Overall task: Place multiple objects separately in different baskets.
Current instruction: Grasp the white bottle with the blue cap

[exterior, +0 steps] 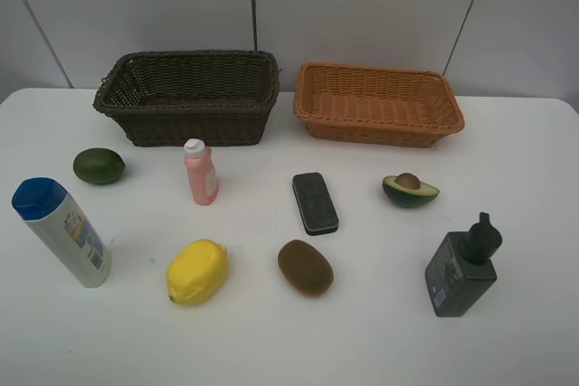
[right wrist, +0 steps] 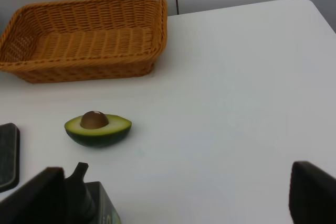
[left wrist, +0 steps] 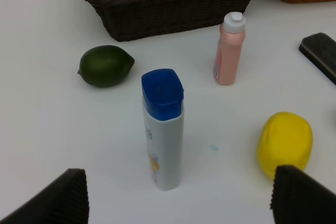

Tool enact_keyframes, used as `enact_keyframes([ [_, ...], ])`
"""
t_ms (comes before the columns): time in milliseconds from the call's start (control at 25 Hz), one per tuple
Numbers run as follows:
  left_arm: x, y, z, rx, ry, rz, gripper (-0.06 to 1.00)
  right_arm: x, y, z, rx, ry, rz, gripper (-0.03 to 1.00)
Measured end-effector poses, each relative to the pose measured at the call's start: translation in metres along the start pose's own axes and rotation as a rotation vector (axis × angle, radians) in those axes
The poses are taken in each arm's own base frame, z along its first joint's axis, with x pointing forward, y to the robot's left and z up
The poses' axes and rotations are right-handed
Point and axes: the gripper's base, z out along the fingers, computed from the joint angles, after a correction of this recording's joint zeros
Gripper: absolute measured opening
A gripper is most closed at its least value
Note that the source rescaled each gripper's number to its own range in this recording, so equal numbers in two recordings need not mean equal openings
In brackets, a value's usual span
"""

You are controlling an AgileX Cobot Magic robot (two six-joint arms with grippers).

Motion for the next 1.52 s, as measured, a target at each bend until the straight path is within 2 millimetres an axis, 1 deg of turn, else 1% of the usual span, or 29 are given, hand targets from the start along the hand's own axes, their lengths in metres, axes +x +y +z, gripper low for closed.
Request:
enact_keyframes([
  [440, 0.000, 0.000, 0.000, 0.000, 0.000, 0.000, 0.87, 0.000, 0.000, 0.000, 0.000, 0.000, 0.000, 1.00],
  [560, 0.000, 0.000, 0.000, -0.002, -0.001, -0.030, 0.87, 0.000, 0.000, 0.000, 0.000, 0.000, 0.000, 1.00],
  [640, -0.002, 0.002, 0.003, -0.017, 0.026, -0.057, 0.87, 0.000, 0.000, 0.000, 0.000, 0.000, 0.000, 1.00],
  [680, -0.005, 0.004, 0.008, -0.023, 0.063, -0.070, 0.87, 0.000, 0.000, 0.000, 0.000, 0.000, 0.000, 1.00],
  [800, -0.021, 0.008, 0.027, -0.026, 0.210, -0.093, 0.87, 0.000, 0.000, 0.000, 0.000, 0.000, 0.000, 1.00],
  [920, -0.043, 0.013, 0.053, -0.022, 0.351, -0.112, 0.87, 0.000, 0.000, 0.000, 0.000, 0.000, 0.000, 1.00],
  [1000, -0.058, 0.016, 0.075, -0.019, 0.457, -0.124, 0.87, 0.000, 0.000, 0.000, 0.000, 0.000, 0.000, 1.00],
  [1160, -0.079, 0.022, 0.124, 0.000, 0.678, -0.158, 0.87, 0.000, 0.000, 0.000, 0.000, 0.000, 0.000, 1.00],
  [1240, -0.084, 0.024, 0.147, 0.016, 0.775, -0.179, 0.87, 0.000, 0.000, 0.000, 0.000, 0.000, 0.000, 1.00],
  [1360, -0.085, 0.027, 0.180, 0.029, 0.893, -0.201, 0.87, 0.000, 0.000, 0.000, 0.000, 0.000, 0.000, 1.00],
  [1480, -0.080, 0.030, 0.211, 0.029, 0.975, -0.216, 0.87, 0.000, 0.000, 0.000, 0.000, 0.000, 0.000, 1.00],
  [1520, -0.077, 0.031, 0.219, 0.028, 0.996, -0.219, 0.87, 0.000, 0.000, 0.000, 0.000, 0.000, 0.000, 1.00],
])
